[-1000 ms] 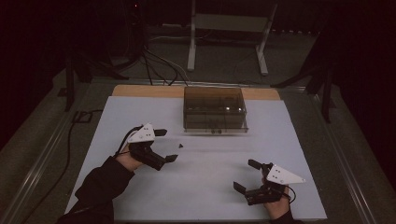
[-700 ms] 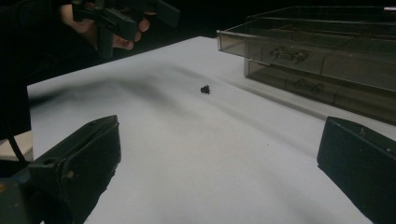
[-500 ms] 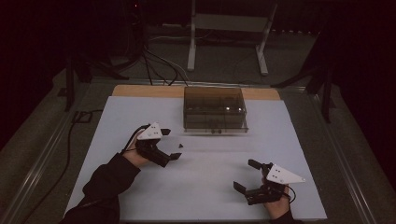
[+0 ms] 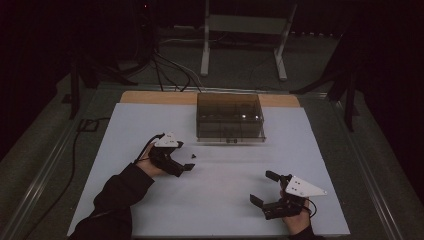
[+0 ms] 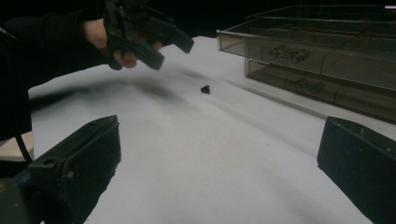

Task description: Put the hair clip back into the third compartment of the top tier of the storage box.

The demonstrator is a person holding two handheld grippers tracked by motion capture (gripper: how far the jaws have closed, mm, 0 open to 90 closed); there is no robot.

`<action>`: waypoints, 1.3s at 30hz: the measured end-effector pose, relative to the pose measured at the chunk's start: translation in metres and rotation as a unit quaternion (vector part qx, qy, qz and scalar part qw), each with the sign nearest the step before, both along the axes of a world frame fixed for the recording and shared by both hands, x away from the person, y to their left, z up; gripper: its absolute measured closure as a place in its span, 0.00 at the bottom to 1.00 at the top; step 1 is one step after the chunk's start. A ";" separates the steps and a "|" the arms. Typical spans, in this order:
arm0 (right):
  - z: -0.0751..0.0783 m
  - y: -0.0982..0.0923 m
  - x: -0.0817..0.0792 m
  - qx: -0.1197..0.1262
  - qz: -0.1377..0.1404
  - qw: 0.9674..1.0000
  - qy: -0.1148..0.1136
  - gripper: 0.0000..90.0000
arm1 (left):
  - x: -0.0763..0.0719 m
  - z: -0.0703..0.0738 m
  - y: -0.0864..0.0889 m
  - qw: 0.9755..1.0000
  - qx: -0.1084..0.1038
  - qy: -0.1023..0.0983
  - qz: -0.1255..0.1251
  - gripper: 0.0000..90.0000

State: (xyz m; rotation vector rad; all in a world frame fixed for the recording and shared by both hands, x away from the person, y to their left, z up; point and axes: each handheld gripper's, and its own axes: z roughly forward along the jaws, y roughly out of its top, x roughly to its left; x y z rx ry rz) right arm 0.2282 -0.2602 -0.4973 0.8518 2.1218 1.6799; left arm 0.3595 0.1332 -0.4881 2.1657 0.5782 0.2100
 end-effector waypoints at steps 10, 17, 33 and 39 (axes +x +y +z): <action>0.000 0.000 0.000 -0.003 0.001 1.000 0.000 0.00 | 0.006 -0.010 -0.008 0.999 0.045 -0.003 0.005 0.19; 0.000 -0.001 0.000 0.001 0.000 1.000 0.001 0.00 | 0.012 -0.016 -0.015 0.998 0.066 0.006 0.011 0.27; 0.000 -0.001 -0.001 0.001 0.002 1.000 0.002 0.00 | 0.023 -0.029 -0.029 0.996 0.089 -0.003 0.009 0.57; 0.000 -0.001 -0.001 0.001 0.002 1.000 0.001 0.00 | 0.027 -0.033 -0.031 0.996 0.090 0.000 0.016 0.64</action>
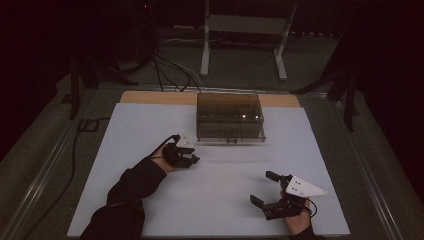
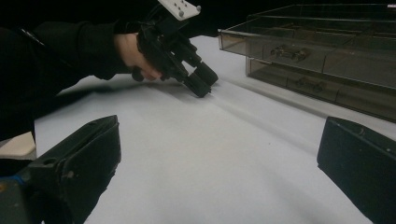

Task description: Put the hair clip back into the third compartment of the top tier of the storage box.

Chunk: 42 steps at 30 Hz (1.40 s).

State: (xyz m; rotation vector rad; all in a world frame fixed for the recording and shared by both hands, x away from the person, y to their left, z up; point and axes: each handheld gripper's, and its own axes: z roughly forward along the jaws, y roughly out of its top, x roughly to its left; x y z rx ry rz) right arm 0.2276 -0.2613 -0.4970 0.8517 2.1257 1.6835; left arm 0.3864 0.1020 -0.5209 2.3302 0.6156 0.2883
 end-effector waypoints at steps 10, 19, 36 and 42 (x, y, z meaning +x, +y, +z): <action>0.000 0.000 0.000 -0.001 0.000 1.000 0.001 0.00 | 0.006 0.001 0.002 1.000 -0.007 0.025 0.007 0.81; -0.001 0.000 0.001 0.001 -0.001 1.000 0.003 0.00 | 0.007 0.002 0.002 1.000 0.000 0.026 0.012 0.89; -0.001 0.000 0.002 0.002 -0.003 1.000 0.005 0.00 | -0.001 0.015 0.012 1.000 0.007 0.025 0.005 0.89; -0.001 0.001 0.001 -0.002 -0.003 1.000 0.002 0.00 | -0.007 0.025 0.016 1.000 0.001 0.023 -0.005 0.89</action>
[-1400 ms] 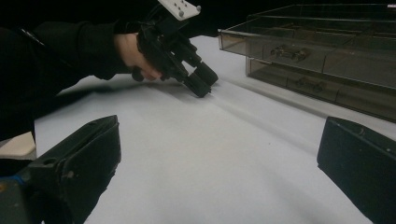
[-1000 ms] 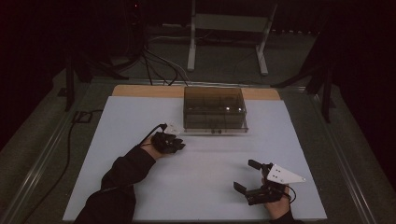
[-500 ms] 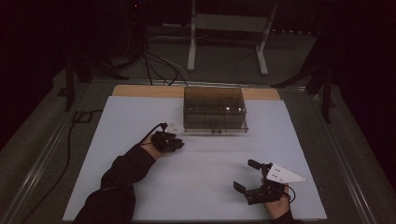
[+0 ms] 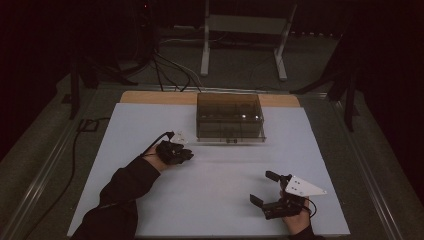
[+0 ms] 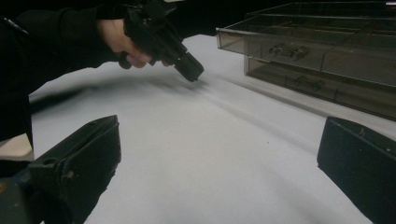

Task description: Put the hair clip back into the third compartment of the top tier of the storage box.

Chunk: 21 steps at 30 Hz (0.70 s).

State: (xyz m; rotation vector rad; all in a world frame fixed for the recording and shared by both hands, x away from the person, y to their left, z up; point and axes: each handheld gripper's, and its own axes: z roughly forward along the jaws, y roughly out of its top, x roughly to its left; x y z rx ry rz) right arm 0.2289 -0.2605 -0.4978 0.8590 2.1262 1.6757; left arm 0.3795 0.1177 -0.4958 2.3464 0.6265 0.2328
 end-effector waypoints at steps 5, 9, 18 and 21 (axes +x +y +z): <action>0.000 0.000 0.000 -0.001 0.000 1.000 0.000 0.00 | -0.005 0.009 0.001 1.000 0.000 -0.006 -0.008 0.89; 0.000 0.000 0.000 -0.001 0.000 1.000 0.000 0.00 | -0.009 0.018 0.001 1.000 0.002 -0.011 -0.016 0.89; 0.001 0.000 0.000 0.003 0.000 1.000 0.002 0.00 | -0.015 0.035 0.001 1.000 0.001 -0.017 -0.025 0.89; 0.000 0.000 0.000 0.000 0.000 1.000 0.001 0.00 | -0.016 0.038 0.000 0.999 0.001 -0.020 -0.030 0.89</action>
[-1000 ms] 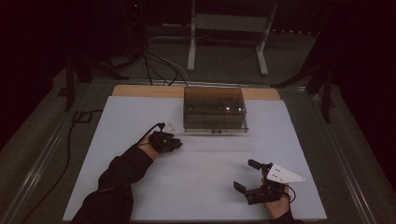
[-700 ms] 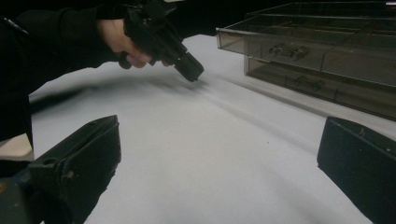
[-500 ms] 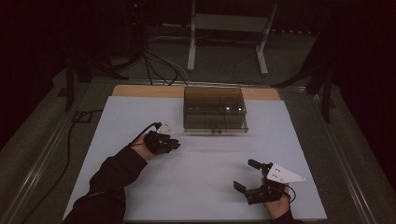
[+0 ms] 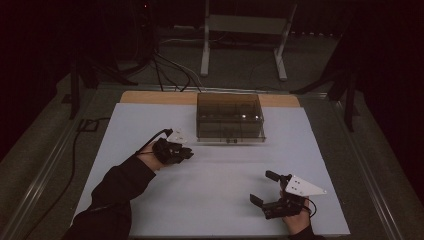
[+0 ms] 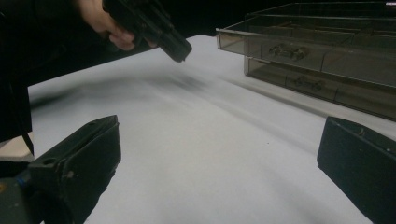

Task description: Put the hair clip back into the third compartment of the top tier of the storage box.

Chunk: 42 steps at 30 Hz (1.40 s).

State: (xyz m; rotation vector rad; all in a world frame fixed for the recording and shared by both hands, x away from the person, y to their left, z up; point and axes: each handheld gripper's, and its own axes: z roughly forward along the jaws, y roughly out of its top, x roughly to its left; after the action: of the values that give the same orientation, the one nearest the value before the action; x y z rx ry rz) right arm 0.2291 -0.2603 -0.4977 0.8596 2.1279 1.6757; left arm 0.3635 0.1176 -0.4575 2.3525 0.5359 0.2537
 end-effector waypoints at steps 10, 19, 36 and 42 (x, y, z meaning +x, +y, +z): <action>0.000 0.000 0.000 0.002 0.000 1.000 0.001 0.00 | -0.002 0.022 -0.005 1.000 -0.010 -0.010 -0.011 0.89; 0.000 0.000 0.000 0.000 0.001 1.000 0.000 0.00 | 0.000 0.035 -0.011 1.000 -0.016 -0.013 -0.022 0.89; 0.000 0.000 0.000 0.000 0.001 1.000 0.000 0.00 | 0.009 0.056 -0.030 0.999 -0.036 -0.014 -0.036 0.89; 0.001 0.000 0.000 0.002 0.001 1.000 0.000 0.00 | 0.013 0.062 -0.038 0.998 -0.049 -0.013 -0.037 0.89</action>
State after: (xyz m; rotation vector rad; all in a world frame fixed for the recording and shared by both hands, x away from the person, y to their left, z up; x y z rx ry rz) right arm 0.2287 -0.2604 -0.4970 0.8598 2.1252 1.6822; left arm 0.3760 0.0794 -0.3957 2.2650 0.4392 0.2183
